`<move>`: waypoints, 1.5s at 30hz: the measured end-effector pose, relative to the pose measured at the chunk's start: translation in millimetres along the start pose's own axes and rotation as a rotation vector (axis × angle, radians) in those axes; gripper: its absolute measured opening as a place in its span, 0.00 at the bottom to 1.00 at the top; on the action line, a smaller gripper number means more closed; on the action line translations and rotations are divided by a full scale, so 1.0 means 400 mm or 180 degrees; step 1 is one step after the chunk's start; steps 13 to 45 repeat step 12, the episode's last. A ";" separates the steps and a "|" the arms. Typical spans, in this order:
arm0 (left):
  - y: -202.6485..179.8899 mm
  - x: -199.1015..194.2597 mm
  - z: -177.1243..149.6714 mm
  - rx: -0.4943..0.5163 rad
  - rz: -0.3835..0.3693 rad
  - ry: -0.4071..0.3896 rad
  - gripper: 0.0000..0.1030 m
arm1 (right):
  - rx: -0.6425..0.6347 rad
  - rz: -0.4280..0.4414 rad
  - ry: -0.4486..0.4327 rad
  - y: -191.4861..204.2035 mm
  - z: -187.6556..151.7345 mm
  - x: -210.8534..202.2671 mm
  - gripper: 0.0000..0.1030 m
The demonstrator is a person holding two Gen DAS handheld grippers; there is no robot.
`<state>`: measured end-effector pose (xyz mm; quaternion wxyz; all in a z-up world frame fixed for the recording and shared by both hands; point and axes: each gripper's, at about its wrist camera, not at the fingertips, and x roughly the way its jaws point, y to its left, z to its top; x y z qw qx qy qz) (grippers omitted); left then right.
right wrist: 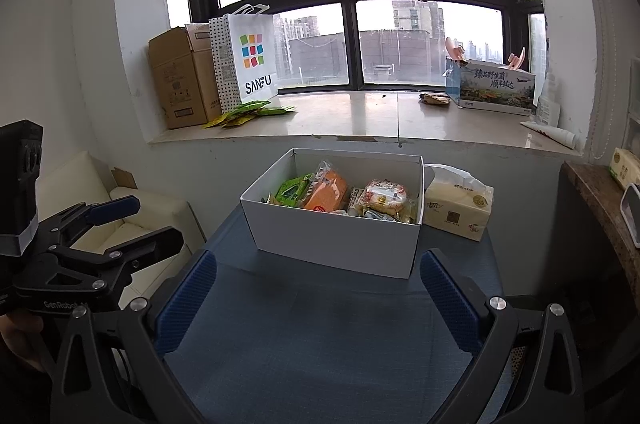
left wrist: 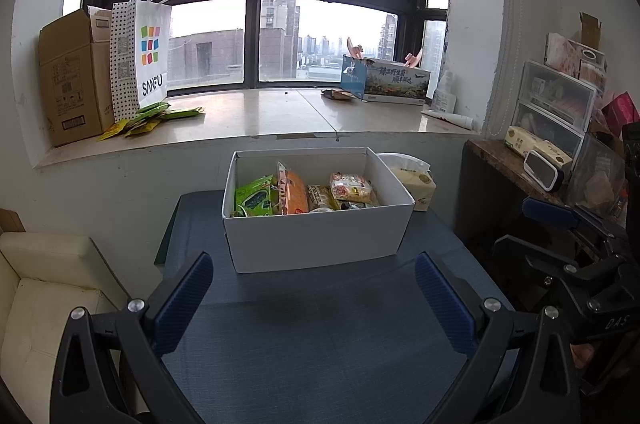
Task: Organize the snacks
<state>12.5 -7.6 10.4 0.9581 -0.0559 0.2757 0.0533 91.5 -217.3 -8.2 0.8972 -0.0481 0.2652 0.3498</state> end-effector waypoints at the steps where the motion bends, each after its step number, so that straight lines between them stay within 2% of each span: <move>1: 0.000 0.000 0.000 0.0003 -0.0003 -0.0002 1.00 | 0.0003 0.0001 -0.0002 0.000 0.000 0.000 1.00; 45: -0.006 -0.001 -0.003 0.0038 -0.0008 0.0002 1.00 | 0.0005 0.0005 -0.0006 -0.002 0.001 0.001 1.00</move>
